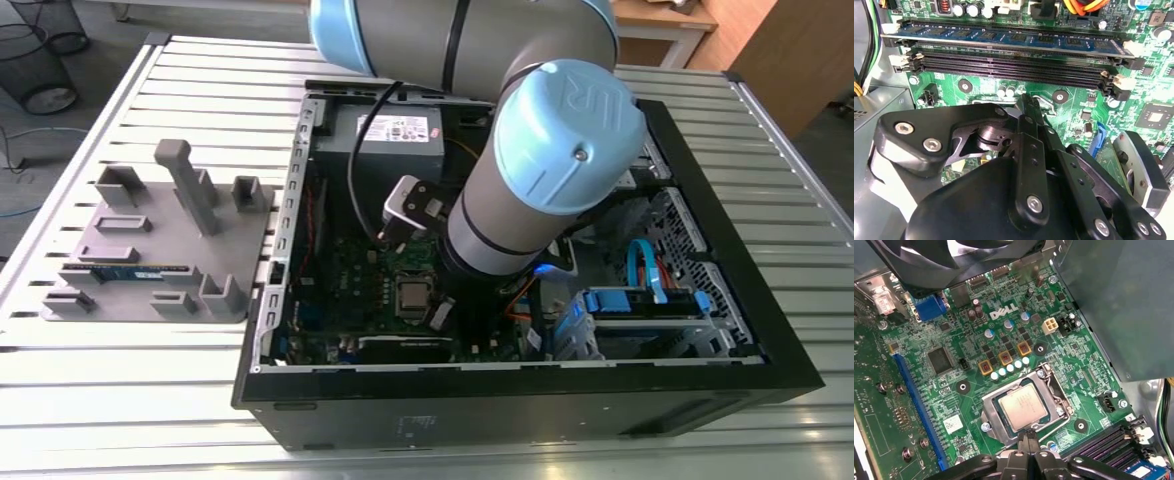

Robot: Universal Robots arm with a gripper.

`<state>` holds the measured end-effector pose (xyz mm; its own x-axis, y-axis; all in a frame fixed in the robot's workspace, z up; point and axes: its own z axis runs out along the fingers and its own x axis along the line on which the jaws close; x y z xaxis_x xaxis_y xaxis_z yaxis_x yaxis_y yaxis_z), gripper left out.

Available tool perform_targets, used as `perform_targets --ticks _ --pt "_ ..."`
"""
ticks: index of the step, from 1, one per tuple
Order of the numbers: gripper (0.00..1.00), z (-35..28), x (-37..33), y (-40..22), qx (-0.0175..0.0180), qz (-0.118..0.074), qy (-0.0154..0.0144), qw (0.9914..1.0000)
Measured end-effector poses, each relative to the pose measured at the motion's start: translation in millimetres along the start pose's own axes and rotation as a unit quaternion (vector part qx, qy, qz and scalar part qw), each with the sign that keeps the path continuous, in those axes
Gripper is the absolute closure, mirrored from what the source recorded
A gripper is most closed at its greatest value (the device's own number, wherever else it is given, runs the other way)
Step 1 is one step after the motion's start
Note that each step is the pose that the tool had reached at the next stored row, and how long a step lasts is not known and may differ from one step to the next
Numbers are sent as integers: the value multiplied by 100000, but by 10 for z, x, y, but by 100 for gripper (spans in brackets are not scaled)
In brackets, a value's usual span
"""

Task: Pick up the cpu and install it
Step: 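Install the first cpu locking lever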

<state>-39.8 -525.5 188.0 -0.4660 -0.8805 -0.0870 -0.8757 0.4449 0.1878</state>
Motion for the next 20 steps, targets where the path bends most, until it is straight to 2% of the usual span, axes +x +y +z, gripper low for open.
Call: perform_targets --ticks 7,10,20 --pt "89 -137 -12 26 17 1 38 100000" --pt "89 -176 -15 33 16 1 42 100000" --pt "89 -177 -15 33 27 4 66 100000"
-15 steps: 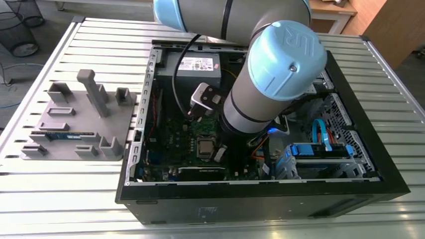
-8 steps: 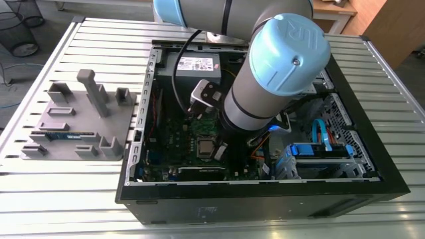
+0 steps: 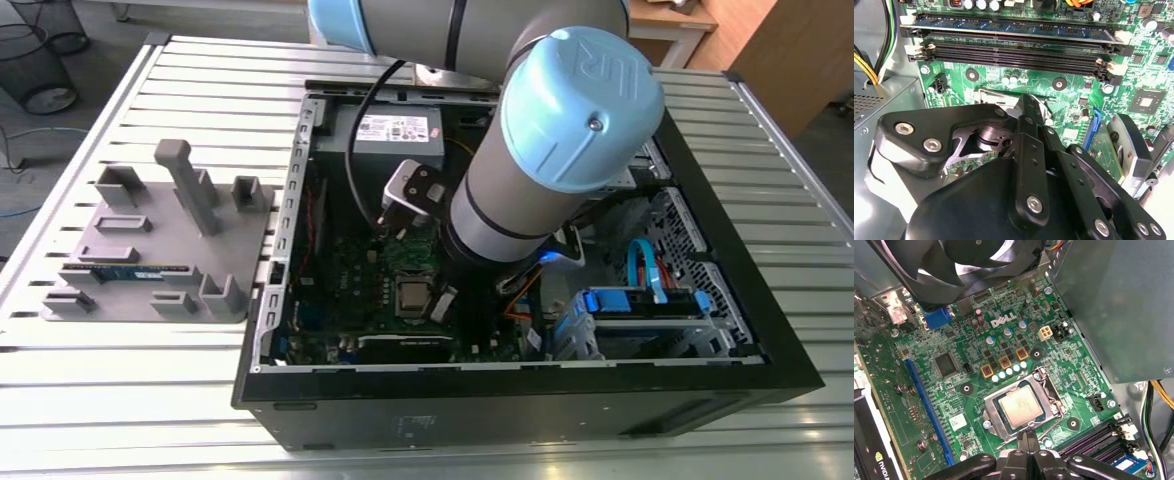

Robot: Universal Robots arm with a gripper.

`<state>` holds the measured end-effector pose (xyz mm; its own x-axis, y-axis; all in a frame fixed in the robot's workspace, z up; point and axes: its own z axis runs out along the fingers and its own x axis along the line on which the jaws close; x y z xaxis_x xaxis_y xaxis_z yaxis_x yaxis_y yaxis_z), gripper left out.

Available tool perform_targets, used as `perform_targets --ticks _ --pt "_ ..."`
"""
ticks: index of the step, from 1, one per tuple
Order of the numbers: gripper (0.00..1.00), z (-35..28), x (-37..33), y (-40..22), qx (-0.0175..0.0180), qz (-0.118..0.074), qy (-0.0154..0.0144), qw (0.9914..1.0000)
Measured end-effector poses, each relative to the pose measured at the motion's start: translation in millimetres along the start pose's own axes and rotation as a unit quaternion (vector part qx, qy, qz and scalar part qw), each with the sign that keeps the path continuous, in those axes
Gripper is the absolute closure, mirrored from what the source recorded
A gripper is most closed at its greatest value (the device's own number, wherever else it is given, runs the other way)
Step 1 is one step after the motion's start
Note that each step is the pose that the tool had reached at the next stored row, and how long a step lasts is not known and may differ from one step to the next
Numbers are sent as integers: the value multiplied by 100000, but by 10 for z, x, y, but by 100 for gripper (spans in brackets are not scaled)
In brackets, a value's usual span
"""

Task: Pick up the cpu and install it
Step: 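Install the first cpu locking lever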

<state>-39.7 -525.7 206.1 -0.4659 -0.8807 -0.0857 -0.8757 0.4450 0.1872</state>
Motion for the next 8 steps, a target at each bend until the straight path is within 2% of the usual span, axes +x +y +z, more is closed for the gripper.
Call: perform_targets --ticks 8 --pt "89 44 -2 -20 42 28 75 100000"
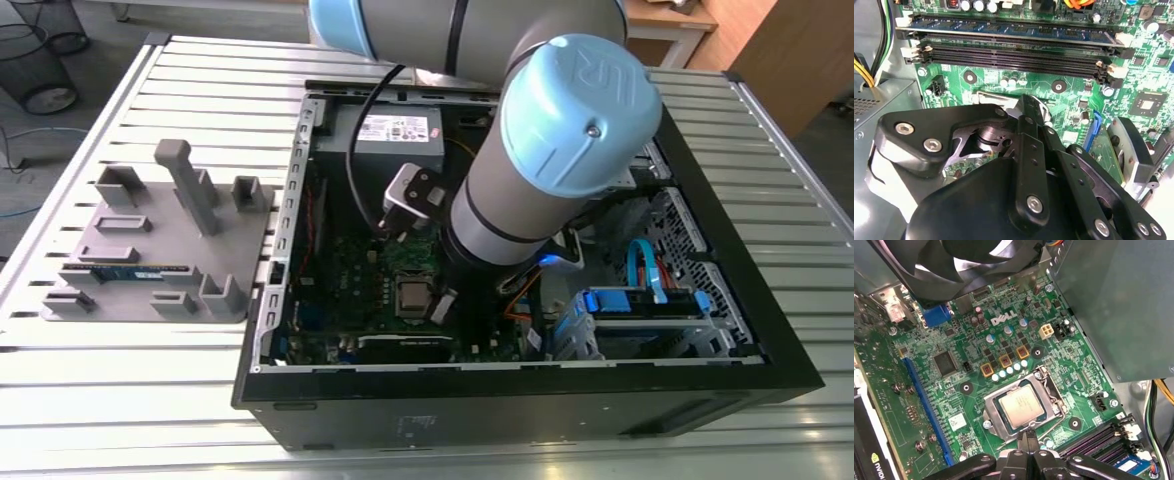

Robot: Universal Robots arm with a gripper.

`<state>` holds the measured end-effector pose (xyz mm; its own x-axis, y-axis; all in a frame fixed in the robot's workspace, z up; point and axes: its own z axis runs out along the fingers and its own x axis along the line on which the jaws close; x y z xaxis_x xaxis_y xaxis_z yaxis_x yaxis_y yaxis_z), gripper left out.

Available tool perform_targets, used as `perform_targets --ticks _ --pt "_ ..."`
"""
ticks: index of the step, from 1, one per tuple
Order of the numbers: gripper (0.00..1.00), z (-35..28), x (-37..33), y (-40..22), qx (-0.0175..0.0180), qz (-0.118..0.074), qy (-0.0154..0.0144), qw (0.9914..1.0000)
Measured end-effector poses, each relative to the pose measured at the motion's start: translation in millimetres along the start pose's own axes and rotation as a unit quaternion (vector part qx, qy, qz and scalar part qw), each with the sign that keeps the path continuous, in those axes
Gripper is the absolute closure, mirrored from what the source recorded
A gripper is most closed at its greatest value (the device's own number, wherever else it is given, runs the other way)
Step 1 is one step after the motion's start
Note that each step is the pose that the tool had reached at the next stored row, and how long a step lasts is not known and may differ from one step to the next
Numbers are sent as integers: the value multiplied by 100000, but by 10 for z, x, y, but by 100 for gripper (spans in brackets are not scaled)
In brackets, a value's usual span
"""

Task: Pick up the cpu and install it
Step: 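Install the first cpu locking lever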

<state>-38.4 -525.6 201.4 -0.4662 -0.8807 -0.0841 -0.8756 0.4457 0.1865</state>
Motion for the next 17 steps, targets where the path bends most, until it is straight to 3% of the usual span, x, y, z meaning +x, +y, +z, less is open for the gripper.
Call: perform_targets --ticks 11,17 --pt "89 106 3 -32 15 6 19 100000" --pt "89 120 5 -34 59 16 108 100000"
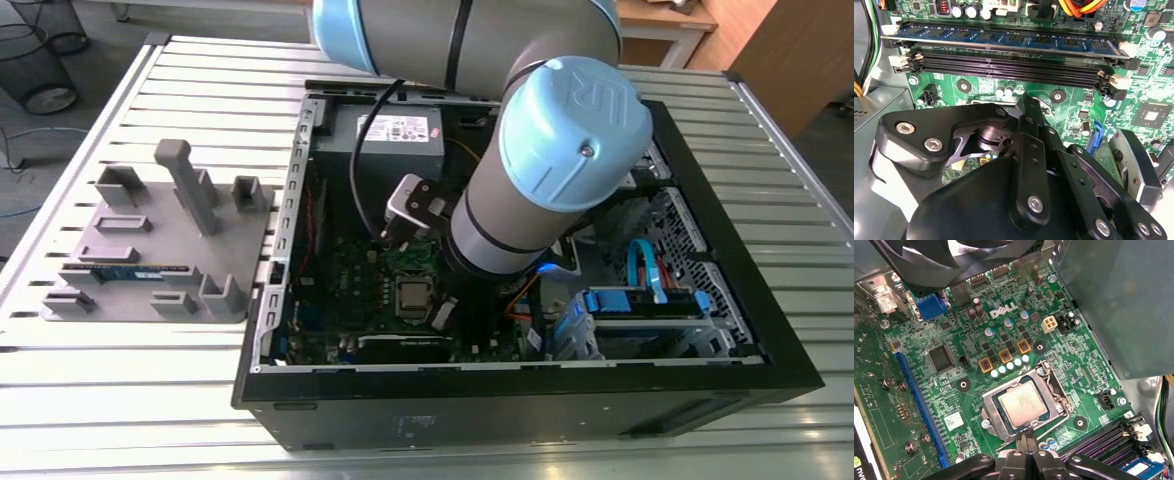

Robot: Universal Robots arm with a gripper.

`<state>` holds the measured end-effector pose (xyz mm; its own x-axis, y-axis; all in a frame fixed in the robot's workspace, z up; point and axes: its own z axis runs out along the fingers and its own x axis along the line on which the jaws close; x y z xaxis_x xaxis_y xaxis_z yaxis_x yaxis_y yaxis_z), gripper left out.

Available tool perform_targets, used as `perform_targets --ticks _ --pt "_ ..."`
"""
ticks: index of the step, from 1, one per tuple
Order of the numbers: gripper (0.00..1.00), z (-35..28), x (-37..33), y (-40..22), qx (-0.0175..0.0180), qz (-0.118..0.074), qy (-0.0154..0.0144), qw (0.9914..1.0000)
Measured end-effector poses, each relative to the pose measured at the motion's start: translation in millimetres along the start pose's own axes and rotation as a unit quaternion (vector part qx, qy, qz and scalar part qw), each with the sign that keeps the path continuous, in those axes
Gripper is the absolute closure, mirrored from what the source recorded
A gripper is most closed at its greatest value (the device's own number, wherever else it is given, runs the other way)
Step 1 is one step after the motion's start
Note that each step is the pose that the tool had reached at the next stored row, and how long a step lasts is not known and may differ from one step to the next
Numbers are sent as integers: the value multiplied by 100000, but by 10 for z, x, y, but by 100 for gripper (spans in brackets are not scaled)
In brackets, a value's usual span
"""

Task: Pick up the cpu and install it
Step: 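Install the first cpu locking lever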

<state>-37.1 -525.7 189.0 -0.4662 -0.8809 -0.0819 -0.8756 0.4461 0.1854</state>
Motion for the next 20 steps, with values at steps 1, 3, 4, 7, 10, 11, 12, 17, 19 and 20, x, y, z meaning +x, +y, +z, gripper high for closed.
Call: perform_targets --ticks 1,3,4,7,10,11,12,17,19,20 --pt "89 1 0 0 8 0 13 100000" --pt "89 1 1 -1 29 5 50 100000" --pt "89 1 1 -1 54 13 99 100000" --pt "89 1 3 -4 100 20 178 100000" --pt "89 -1 1 -15 111 -33 224 100000" --pt "89 -1 0 -18 112 -50 232 100000" --pt "89 -1 -1 -20 111 -72 240 100000" --pt "89 0 -4 -29 103 -199 268 99999" --pt "89 1 -5 -29 101 -207 266 99999" --pt "89 1 -4 -29 106 -205 281 99999"
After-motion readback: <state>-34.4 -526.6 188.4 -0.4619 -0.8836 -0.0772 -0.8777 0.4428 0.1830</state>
